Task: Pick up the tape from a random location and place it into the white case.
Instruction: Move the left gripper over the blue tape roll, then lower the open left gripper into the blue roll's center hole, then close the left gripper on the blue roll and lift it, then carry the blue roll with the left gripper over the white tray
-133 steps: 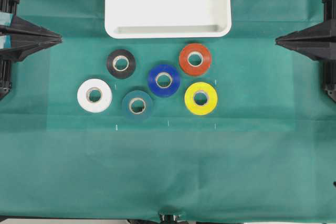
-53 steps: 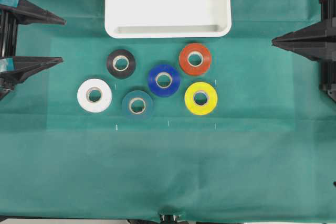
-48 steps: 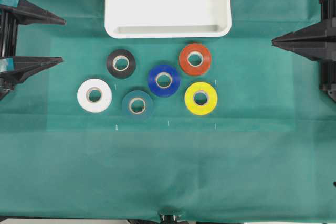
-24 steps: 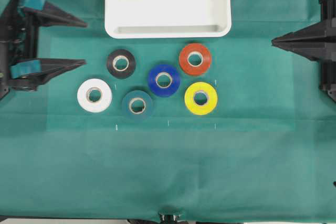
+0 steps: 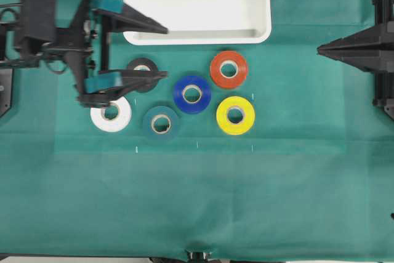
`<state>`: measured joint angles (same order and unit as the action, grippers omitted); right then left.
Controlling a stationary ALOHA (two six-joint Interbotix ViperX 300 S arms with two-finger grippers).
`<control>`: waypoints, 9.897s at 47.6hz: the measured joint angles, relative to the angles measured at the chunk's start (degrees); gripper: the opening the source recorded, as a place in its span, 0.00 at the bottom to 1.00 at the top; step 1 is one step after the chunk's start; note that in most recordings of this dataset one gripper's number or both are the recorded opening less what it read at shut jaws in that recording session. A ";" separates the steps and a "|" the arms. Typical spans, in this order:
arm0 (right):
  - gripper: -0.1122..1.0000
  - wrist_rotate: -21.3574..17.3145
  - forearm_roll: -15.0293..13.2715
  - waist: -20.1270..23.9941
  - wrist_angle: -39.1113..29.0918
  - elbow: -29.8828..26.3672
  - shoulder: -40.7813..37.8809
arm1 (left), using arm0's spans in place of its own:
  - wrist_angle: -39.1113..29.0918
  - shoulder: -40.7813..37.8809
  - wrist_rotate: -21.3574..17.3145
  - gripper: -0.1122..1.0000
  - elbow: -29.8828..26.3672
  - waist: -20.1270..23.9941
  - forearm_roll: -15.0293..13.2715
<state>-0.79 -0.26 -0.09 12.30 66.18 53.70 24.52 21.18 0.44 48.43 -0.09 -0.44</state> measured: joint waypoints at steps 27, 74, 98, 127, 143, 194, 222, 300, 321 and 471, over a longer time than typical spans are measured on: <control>0.10 0.00 0.00 -0.09 -0.09 0.00 -0.18 | -1.41 -4.48 -0.53 0.98 -4.83 0.26 0.00; 0.10 0.00 0.00 -0.09 -1.85 0.00 -0.18 | -41.57 -7.38 1.41 0.98 -18.90 1.05 -0.26; 0.10 -0.09 0.00 -0.09 -2.29 0.00 -0.18 | -66.27 -14.50 2.20 0.98 -31.11 1.14 -0.18; 0.10 -0.09 0.00 0.18 -2.29 0.09 -0.79 | -68.73 -15.29 2.55 0.98 -32.70 1.14 -0.18; 0.10 -0.09 0.00 0.18 -2.29 0.00 -0.88 | -68.64 -15.29 2.64 0.98 -32.61 1.14 -0.26; 0.10 -0.09 0.00 0.18 -2.29 0.00 -1.58 | -56.60 -22.32 5.45 0.98 -25.66 1.14 0.00; 0.10 -0.35 0.00 0.18 -2.20 0.00 -2.29 | -50.63 -27.42 5.45 0.98 -23.20 2.37 0.09; 0.10 -0.35 0.00 0.26 -2.11 0.00 -3.43 | -44.30 -34.45 5.54 0.90 -21.62 2.90 0.09; 0.10 -0.35 0.00 0.26 -2.11 0.00 -3.43 | -45.97 -33.93 4.66 0.34 -21.97 1.14 0.35; 0.10 -0.35 0.00 0.26 -2.29 0.00 -3.43 | -70.05 -18.81 5.01 0.33 -34.80 0.70 0.26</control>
<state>-1.14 -0.26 0.18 10.02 66.18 50.27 -45.53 2.37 5.45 13.62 0.62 -0.18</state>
